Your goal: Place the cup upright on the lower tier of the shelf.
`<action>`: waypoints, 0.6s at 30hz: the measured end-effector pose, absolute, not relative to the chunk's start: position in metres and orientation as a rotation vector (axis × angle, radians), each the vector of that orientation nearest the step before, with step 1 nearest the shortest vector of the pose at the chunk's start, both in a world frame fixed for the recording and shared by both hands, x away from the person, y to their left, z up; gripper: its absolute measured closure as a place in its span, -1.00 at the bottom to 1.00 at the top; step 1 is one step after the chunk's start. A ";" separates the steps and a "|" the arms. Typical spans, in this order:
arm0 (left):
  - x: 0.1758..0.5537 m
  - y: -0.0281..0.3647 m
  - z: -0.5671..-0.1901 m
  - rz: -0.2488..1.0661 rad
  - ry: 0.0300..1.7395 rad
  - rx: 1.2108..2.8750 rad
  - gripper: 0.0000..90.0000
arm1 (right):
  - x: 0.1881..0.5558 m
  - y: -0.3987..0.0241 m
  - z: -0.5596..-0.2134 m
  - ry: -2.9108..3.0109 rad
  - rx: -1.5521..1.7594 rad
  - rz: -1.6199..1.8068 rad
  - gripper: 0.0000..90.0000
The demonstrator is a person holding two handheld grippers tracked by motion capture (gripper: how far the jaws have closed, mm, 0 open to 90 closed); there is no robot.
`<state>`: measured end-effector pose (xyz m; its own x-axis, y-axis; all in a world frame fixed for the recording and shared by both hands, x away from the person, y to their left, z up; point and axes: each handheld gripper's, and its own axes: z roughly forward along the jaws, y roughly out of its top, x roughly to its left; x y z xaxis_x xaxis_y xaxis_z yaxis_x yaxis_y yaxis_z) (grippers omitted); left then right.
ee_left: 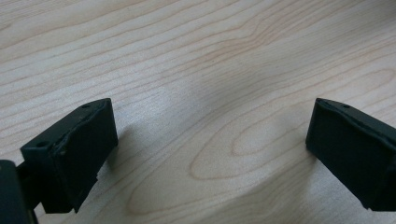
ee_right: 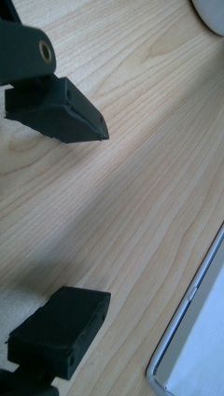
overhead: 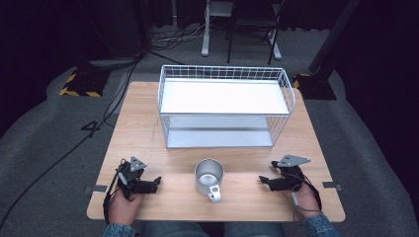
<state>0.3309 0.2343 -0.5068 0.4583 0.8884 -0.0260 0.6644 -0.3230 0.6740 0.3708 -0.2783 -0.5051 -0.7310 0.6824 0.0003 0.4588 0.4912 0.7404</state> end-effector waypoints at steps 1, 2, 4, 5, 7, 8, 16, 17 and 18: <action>0.331 0.234 -0.507 0.465 1.289 2.091 -0.95 | 0.371 -0.278 -0.505 2.446 0.966 1.084 -0.59; 0.331 0.234 -0.507 0.466 1.288 2.092 -0.95 | 0.371 -0.279 -0.505 2.448 0.965 1.083 -0.59; 0.331 0.234 -0.507 0.466 1.288 2.093 -0.95 | 0.371 -0.278 -0.505 2.443 0.973 1.081 -0.58; 0.331 0.234 -0.507 0.466 1.288 2.093 -0.95 | 0.371 -0.278 -0.505 2.443 0.973 1.081 -0.58; 0.332 0.234 -0.507 0.465 1.285 2.096 -0.95 | 0.370 -0.277 -0.505 2.432 0.990 1.078 -0.58; 0.332 0.234 -0.507 0.464 1.287 2.093 -0.95 | 0.370 -0.277 -0.505 2.428 0.995 1.075 -0.58; 0.332 0.234 -0.507 0.464 1.287 2.092 -0.95 | 0.370 -0.280 -0.503 2.414 1.035 1.080 -0.66; 0.332 0.234 -0.507 0.463 1.287 2.092 -0.95 | 0.370 -0.280 -0.501 2.406 1.038 1.091 -0.66; 0.332 0.234 -0.507 0.464 1.286 2.091 -0.95 | 0.369 -0.281 -0.500 2.397 1.040 1.099 -0.66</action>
<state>0.3323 0.2341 -0.5069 0.4613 0.8868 -0.0290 0.6641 -0.3234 0.6741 0.3693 -0.2806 -0.4995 -0.6904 0.7231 0.0227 0.4892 0.4434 0.7510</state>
